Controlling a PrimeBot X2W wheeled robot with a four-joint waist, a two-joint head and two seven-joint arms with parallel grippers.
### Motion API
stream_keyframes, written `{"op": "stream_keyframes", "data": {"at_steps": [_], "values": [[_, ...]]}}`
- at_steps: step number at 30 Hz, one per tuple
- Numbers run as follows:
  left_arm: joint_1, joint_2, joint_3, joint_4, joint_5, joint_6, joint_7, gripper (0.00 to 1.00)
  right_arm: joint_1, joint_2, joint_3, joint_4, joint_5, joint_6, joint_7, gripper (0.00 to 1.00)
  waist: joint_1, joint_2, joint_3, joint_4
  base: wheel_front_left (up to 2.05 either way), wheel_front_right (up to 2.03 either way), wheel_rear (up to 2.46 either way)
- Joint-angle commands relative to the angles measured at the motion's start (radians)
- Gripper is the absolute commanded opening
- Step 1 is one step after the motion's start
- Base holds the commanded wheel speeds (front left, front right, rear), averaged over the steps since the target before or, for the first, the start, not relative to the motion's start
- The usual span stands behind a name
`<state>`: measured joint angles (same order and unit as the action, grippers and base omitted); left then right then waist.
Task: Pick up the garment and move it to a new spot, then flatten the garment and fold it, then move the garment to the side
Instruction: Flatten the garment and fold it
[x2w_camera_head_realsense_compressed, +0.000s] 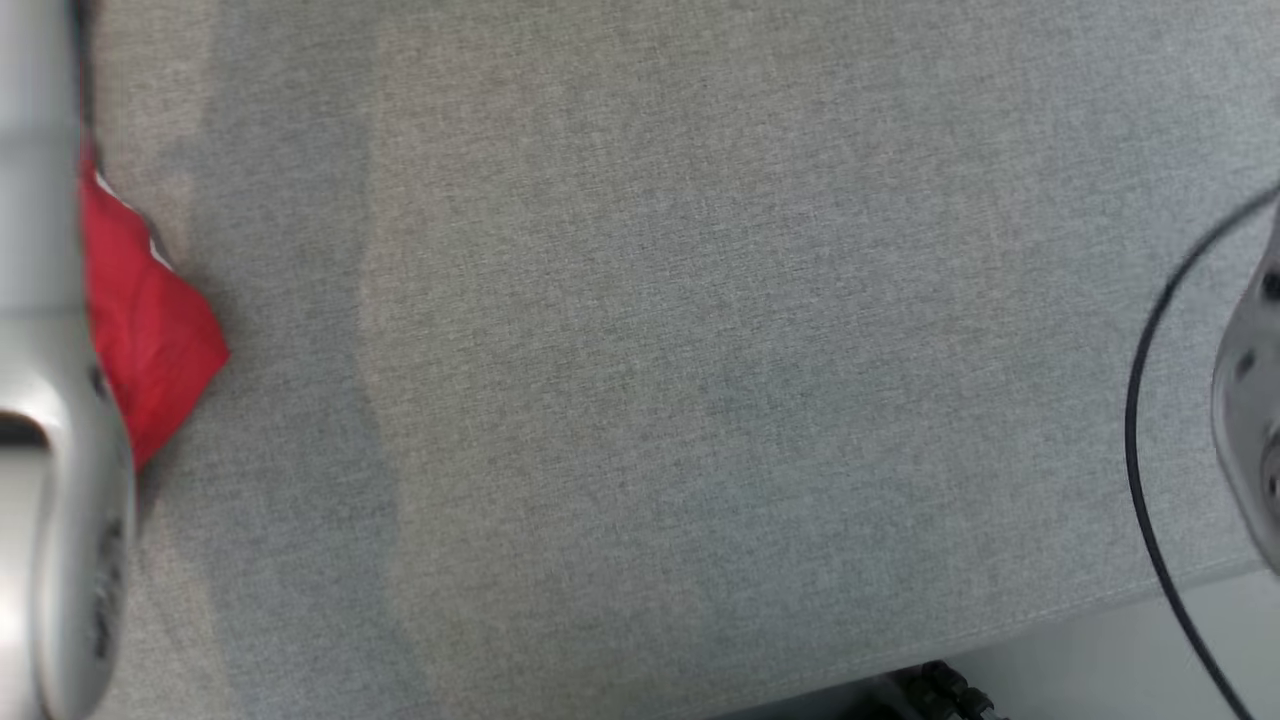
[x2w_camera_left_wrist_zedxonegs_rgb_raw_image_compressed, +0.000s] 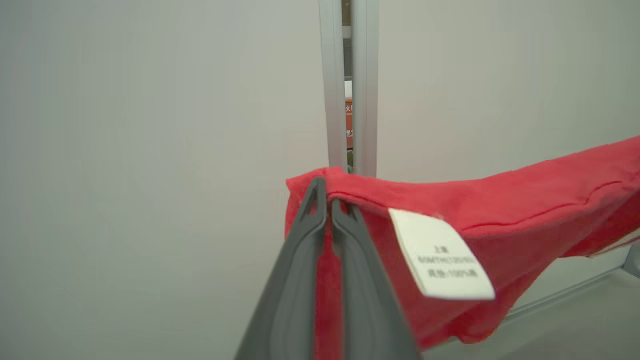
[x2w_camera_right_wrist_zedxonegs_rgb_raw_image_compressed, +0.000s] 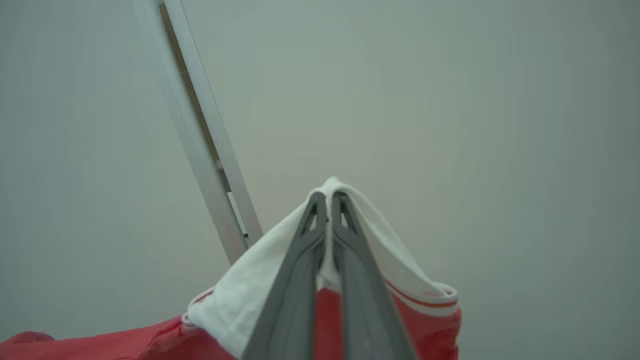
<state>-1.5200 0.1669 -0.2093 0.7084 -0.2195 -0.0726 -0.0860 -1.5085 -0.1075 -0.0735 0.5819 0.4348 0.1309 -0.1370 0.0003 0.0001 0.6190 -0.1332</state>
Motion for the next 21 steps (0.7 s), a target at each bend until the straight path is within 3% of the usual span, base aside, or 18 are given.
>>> {"op": "stream_keyframes", "data": {"at_steps": [1, 6, 11, 13, 17, 21], "values": [[0.065, 0.001, -0.019, 0.023, 0.015, -0.011, -0.02, 0.0, 0.07, -0.024, 0.019, -0.006, 0.037, 0.0, -0.006, 0.0, -0.0003, -0.0001, -0.021, -0.002, 0.0, 0.0, 0.0], [0.308, 0.013, -0.065, 0.036, -0.013, -0.038, -0.035, 0.0, 0.388, -0.134, 0.121, -0.146, 0.18, 0.0, 0.028, 0.0, -0.0003, -0.0001, -0.083, 0.013, 0.0, 0.0, 0.0], [0.623, 0.015, -0.116, -0.083, -0.037, -0.044, -0.009, 0.0, 0.751, -0.227, 0.106, -0.314, 0.249, -0.001, 0.049, 0.0, -0.0003, -0.0001, -0.153, 0.027, 0.0, 0.0, 0.0], [0.767, 0.021, -0.136, -0.175, -0.039, -0.026, 0.008, 0.0, 0.91, -0.256, 0.08, -0.386, 0.253, -0.001, 0.064, 0.0, -0.0003, -0.0001, -0.201, 0.033, 0.0, 0.0, 0.0], [1.052, 0.029, -0.142, -0.362, -0.068, 0.032, 0.054, 0.0, 1.189, -0.252, 0.019, -0.521, 0.245, -0.001, 0.108, 0.0, -0.0003, -0.0001, -0.288, 0.036, 0.0, 0.0, 0.0], [1.304, 0.048, -0.15, -0.558, -0.072, 0.11, 0.112, 0.0, 1.44, -0.205, -0.071, -0.643, 0.219, -0.001, 0.161, 0.0, -0.0003, -0.0001, -0.358, 0.043, 0.0, 0.0, 0.0]]}}
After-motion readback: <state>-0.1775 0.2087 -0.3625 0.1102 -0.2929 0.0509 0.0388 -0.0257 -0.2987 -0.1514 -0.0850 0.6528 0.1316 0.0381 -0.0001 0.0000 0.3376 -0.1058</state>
